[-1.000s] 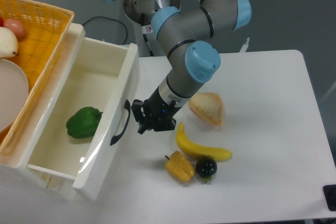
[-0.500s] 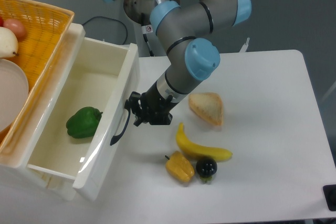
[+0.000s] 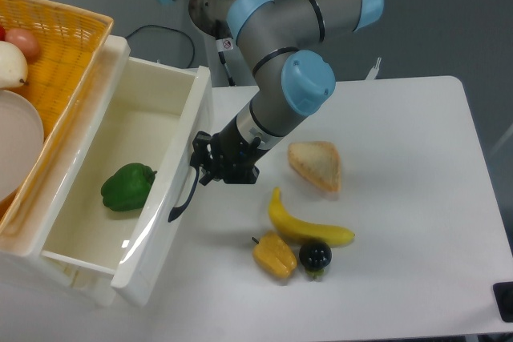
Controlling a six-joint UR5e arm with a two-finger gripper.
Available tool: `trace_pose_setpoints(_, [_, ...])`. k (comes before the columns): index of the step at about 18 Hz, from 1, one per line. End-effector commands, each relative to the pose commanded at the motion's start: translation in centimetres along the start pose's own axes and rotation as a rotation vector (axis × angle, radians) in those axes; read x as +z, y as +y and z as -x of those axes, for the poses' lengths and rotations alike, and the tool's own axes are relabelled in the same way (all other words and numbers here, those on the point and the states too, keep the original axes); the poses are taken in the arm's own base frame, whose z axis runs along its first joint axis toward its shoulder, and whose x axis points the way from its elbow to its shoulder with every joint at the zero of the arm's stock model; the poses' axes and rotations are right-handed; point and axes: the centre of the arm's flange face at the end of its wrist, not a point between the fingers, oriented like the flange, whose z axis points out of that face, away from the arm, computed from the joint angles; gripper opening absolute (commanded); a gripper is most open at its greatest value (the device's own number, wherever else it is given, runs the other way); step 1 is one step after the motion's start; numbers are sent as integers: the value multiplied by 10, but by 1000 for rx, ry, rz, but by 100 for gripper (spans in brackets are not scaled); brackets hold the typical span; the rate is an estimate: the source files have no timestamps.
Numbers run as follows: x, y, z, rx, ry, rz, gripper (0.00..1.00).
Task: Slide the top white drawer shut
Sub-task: 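Push the drawer front inward into the cabinet with the gripper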
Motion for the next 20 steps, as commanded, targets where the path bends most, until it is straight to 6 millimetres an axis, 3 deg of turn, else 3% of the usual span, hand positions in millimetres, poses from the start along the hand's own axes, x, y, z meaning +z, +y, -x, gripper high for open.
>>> trace_pose_setpoints(20, [8, -3, -18, 7, 28, 23, 7])
